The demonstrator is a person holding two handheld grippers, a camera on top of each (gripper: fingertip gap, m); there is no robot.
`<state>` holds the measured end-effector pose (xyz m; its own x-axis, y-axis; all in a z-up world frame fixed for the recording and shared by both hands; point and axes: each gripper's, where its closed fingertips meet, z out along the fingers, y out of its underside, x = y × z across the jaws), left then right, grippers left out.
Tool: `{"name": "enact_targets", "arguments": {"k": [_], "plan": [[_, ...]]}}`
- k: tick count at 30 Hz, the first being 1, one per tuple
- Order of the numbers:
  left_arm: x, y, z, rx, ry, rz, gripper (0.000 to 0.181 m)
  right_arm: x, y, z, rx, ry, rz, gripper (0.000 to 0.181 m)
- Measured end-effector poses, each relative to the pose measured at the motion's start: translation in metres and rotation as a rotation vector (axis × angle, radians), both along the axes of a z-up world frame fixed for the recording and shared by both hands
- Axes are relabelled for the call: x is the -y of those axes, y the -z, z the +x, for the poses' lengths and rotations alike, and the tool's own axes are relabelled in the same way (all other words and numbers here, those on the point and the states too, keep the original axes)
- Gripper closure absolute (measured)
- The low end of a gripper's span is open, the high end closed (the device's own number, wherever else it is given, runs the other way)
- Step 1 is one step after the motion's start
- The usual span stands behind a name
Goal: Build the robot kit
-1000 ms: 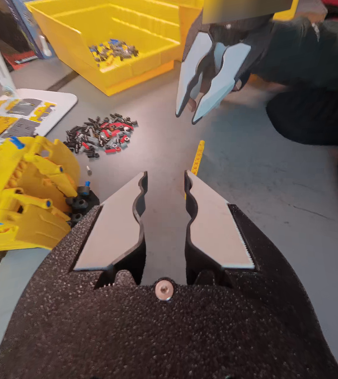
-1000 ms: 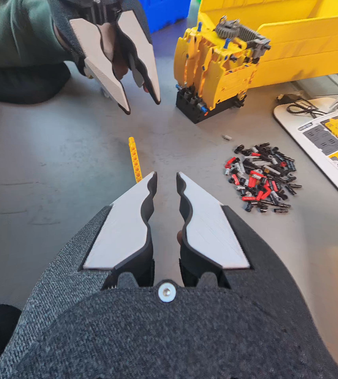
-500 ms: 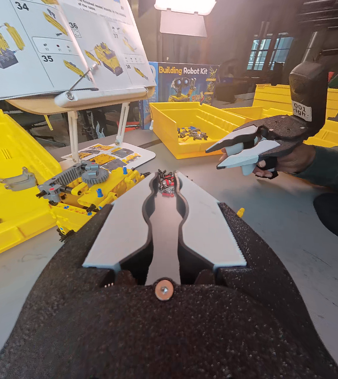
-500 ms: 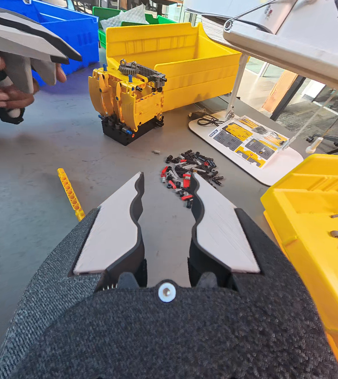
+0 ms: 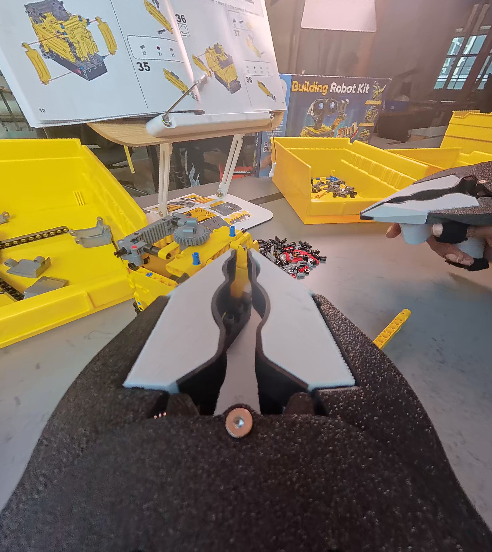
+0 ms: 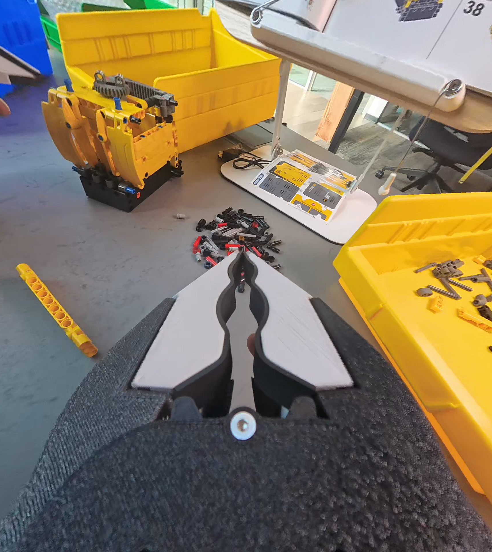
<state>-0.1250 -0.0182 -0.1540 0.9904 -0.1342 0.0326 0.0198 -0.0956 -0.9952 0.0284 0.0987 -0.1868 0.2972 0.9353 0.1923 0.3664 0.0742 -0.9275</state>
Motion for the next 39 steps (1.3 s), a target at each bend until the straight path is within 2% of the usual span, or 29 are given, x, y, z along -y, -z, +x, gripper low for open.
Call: {"name": "enact_targets", "arguments": {"k": [13,19,29,31,33,36,39], "plan": [[-0.002,0.003,0.007,-0.021,0.01,-0.003,0.168,-0.004,-0.06,0.021,-0.178,0.088,0.045,0.168],[-0.002,0.003,0.007,-0.022,0.012,-0.001,0.165,-0.014,-0.07,0.032,-0.202,0.145,0.067,0.152],[-0.005,0.007,0.004,-0.001,0.015,-0.012,0.162,-0.023,-0.069,0.044,-0.144,0.177,0.02,0.144],[-0.005,0.007,0.004,-0.002,0.015,-0.014,0.162,-0.027,-0.08,0.055,-0.124,0.19,0.009,0.141],[-0.005,0.008,0.005,-0.003,0.017,-0.015,0.161,-0.035,-0.106,0.074,-0.163,0.232,0.028,0.141],[-0.005,0.008,0.006,-0.003,0.023,-0.019,0.161,-0.057,-0.142,0.114,-0.216,0.338,0.094,0.142],[-0.005,0.008,0.008,-0.004,0.028,-0.019,0.161,-0.086,-0.157,0.16,-0.215,0.46,0.128,0.142]]}}
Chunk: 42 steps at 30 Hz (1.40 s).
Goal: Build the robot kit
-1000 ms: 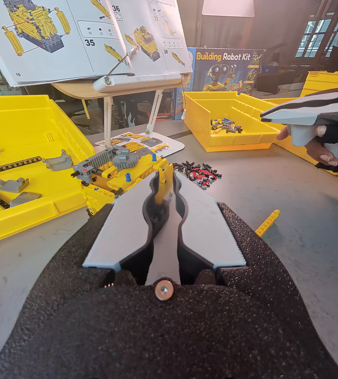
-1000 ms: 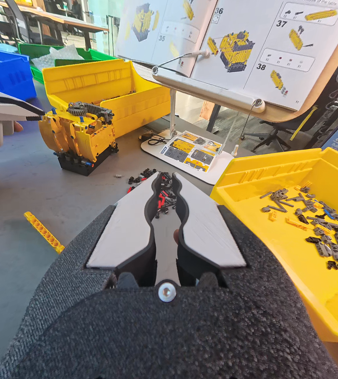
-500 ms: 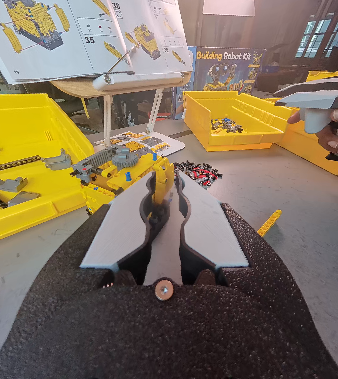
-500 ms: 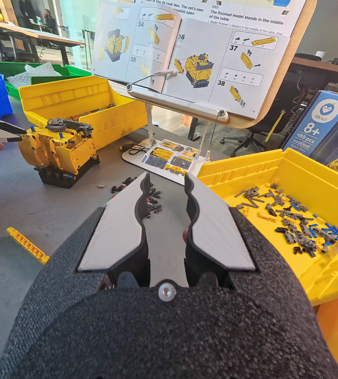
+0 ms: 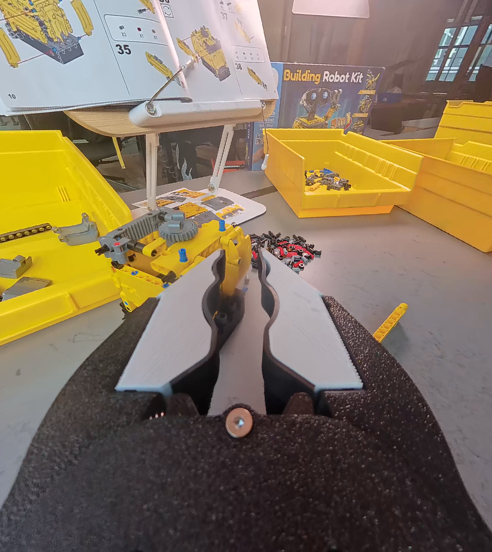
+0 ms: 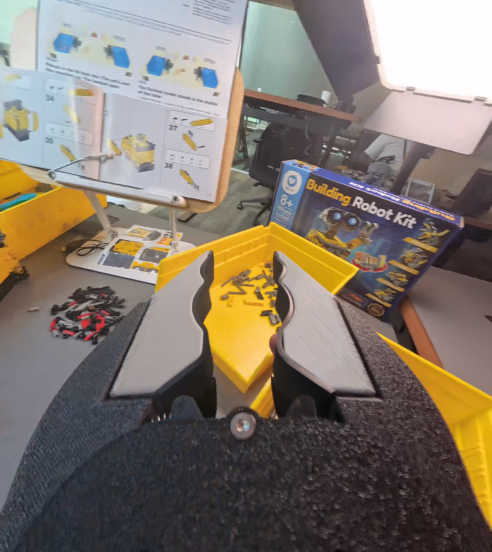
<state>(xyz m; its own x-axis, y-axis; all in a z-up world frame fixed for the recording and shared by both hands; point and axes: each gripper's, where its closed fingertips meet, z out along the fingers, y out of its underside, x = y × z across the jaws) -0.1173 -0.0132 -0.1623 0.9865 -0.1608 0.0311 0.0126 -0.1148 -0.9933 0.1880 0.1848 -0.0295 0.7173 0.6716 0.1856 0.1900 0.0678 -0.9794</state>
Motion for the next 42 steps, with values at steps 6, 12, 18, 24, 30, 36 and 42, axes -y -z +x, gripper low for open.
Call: {"name": "enact_targets", "arguments": {"k": [6,12,18,24,30,36,42], "plan": [[0.0,0.0,0.003,-0.012,0.005,-0.002,0.16,-0.045,0.004,0.068,0.104,0.145,-0.037,0.143],[0.0,0.001,0.008,-0.029,0.016,-0.007,0.159,-0.078,0.054,0.107,0.313,0.159,-0.196,0.151],[-0.002,0.007,0.013,-0.061,0.027,-0.029,0.158,-0.081,0.136,0.128,0.651,0.03,-0.445,0.153],[-0.004,0.011,0.02,-0.112,0.034,-0.041,0.158,-0.089,0.164,0.139,0.865,-0.041,-0.499,0.166],[-0.006,0.015,0.027,-0.178,0.04,-0.053,0.159,-0.086,0.193,0.132,1.015,-0.259,-0.552,0.167],[-0.007,0.018,0.03,-0.207,0.045,-0.063,0.159,-0.066,0.219,0.138,1.183,-0.416,-0.599,0.166],[-0.008,0.019,0.031,-0.21,0.049,-0.066,0.16,-0.057,0.226,0.132,1.179,-0.465,-0.61,0.166]]}}
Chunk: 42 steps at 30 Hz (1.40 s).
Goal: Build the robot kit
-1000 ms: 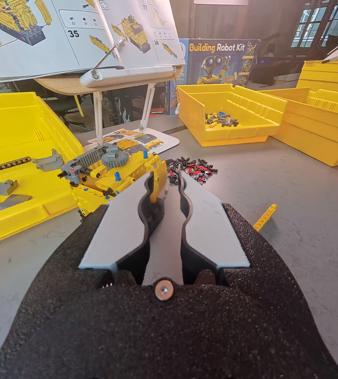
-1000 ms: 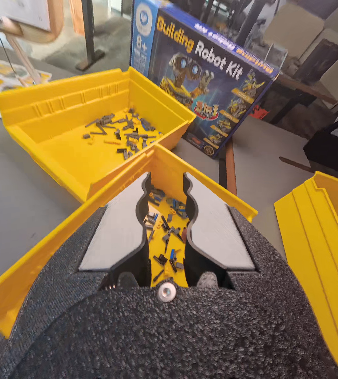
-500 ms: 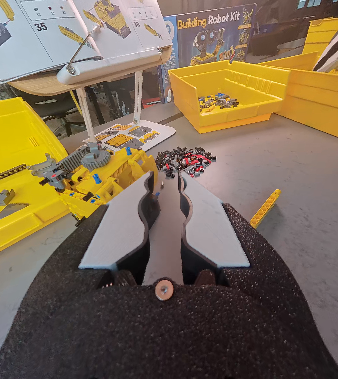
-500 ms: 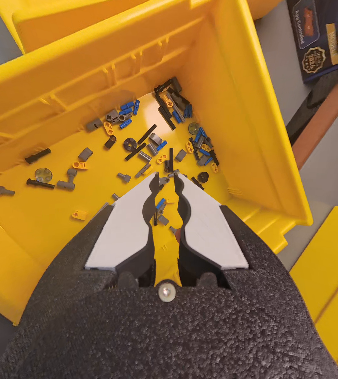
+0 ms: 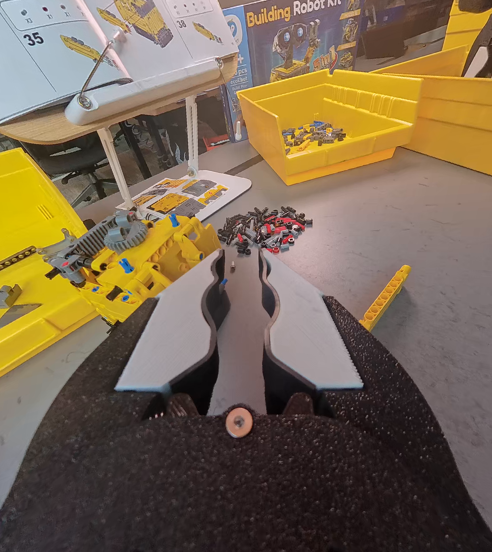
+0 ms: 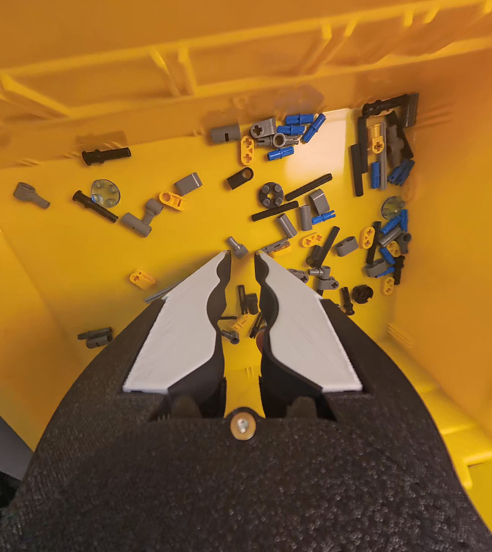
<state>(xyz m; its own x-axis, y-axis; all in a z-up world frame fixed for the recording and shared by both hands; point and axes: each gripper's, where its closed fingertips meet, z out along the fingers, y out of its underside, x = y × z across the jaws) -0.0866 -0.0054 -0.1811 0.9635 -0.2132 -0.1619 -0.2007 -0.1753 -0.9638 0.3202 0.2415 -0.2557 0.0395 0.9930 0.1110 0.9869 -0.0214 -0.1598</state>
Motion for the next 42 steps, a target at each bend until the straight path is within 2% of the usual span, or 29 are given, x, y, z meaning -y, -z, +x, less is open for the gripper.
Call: {"name": "enact_targets", "arguments": {"k": [5,8,11,14,16,19,24,30,34,36,38,40,42], "plan": [[0.001,-0.001,0.001,0.0,0.006,0.003,0.16,0.004,0.005,-0.001,0.009,0.001,-0.025,0.172],[0.001,-0.001,0.002,0.005,0.015,0.002,0.16,0.008,-0.003,-0.005,-0.016,-0.012,-0.002,0.172],[0.002,-0.001,0.004,0.01,0.024,0.0,0.16,0.021,-0.048,-0.031,-0.144,-0.048,0.079,0.172],[0.001,0.0,0.004,0.012,0.031,-0.006,0.16,0.074,-0.104,-0.087,-0.31,-0.207,0.114,0.172],[0.001,0.001,0.006,0.012,0.038,-0.008,0.16,0.112,-0.113,-0.119,-0.305,-0.346,0.12,0.172],[0.002,0.0,0.007,0.009,0.044,-0.003,0.161,0.15,-0.09,-0.159,-0.219,-0.518,0.108,0.172],[0.005,0.0,0.006,0.011,0.041,-0.007,0.161,0.189,-0.034,-0.217,-0.104,-0.721,0.035,0.172],[0.006,0.0,0.006,0.011,0.046,-0.007,0.161,0.208,0.012,-0.231,0.049,-0.843,-0.032,0.171],[0.006,0.001,0.006,0.014,0.05,-0.012,0.161,0.202,0.006,-0.235,0.007,-0.814,-0.023,0.163],[0.006,0.001,0.006,0.017,0.05,-0.011,0.161,0.188,-0.025,-0.234,-0.084,-0.763,0.014,0.163],[0.006,0.001,0.005,0.019,0.048,-0.011,0.161,0.166,-0.081,-0.225,-0.244,-0.651,0.043,0.163],[0.006,0.001,0.005,0.022,0.046,-0.012,0.161,0.13,-0.138,-0.196,-0.382,-0.516,0.115,0.162],[0.005,0.002,0.004,0.025,0.046,-0.019,0.161,0.086,-0.17,-0.149,-0.425,-0.351,0.203,0.156]]}}
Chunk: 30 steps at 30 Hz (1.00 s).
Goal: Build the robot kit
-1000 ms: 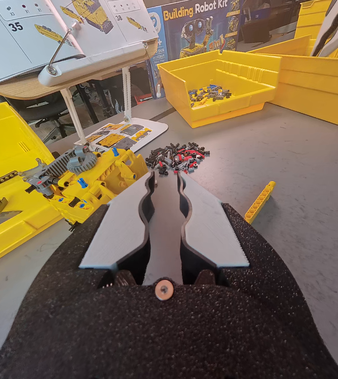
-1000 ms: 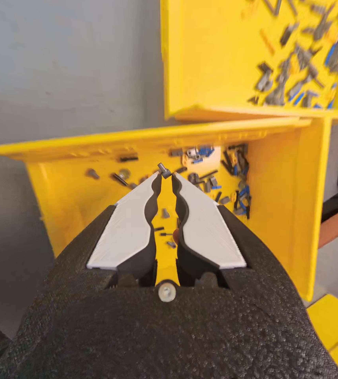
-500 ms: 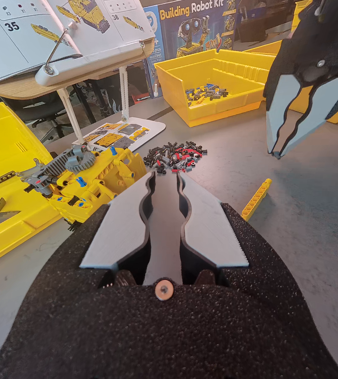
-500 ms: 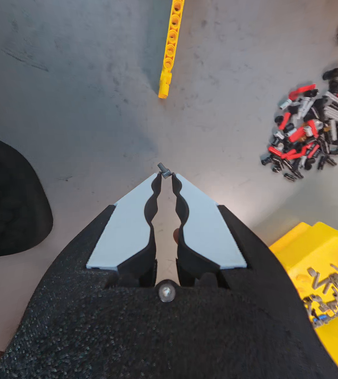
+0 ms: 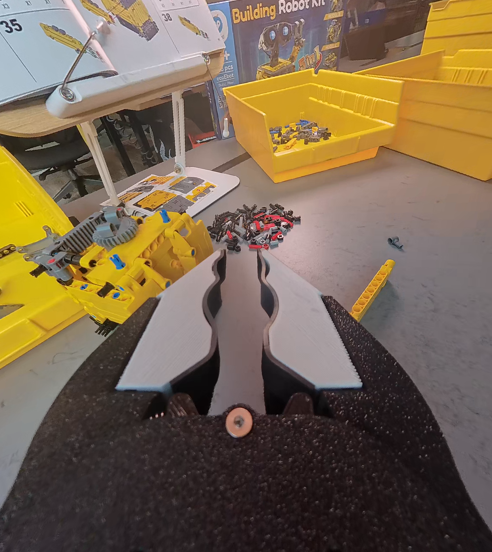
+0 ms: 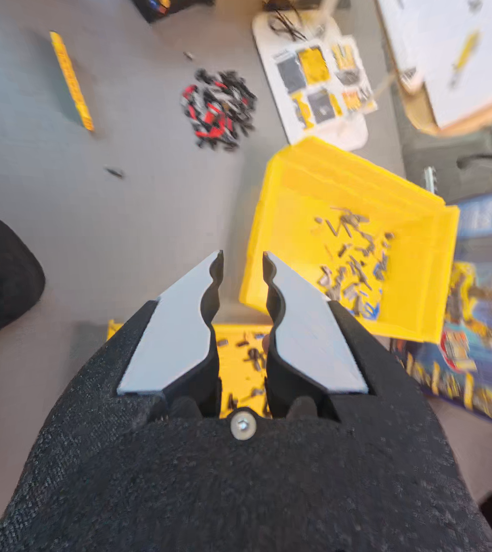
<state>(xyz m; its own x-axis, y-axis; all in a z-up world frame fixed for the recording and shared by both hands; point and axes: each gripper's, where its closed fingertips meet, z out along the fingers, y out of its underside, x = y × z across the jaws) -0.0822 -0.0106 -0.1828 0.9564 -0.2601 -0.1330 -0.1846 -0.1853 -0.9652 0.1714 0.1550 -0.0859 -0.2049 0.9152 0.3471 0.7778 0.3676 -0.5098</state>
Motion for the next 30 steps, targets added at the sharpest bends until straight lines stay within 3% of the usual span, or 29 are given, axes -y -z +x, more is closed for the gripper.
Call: {"name": "enact_targets", "arguments": {"k": [3,6,9,13,19,30], "plan": [[-0.001,0.0,-0.001,0.004,-0.003,-0.005,0.161,-0.036,0.013,0.075,0.041,0.171,-0.033,0.154],[-0.002,0.001,-0.003,0.011,-0.011,-0.008,0.161,-0.022,0.075,0.113,0.198,0.167,-0.146,0.155],[-0.003,0.002,-0.003,0.009,-0.014,-0.016,0.161,0.006,0.124,0.117,0.299,0.096,-0.24,0.156],[-0.002,0.001,-0.003,0.002,-0.021,-0.009,0.162,0.024,0.158,0.109,0.362,0.018,-0.278,0.159],[-0.002,0.002,-0.004,0.002,-0.025,-0.012,0.162,0.034,0.178,0.107,0.42,-0.027,-0.292,0.161],[-0.001,0.002,-0.002,-0.006,-0.017,-0.009,0.162,0.033,0.179,0.105,0.384,-0.016,-0.252,0.165]]}}
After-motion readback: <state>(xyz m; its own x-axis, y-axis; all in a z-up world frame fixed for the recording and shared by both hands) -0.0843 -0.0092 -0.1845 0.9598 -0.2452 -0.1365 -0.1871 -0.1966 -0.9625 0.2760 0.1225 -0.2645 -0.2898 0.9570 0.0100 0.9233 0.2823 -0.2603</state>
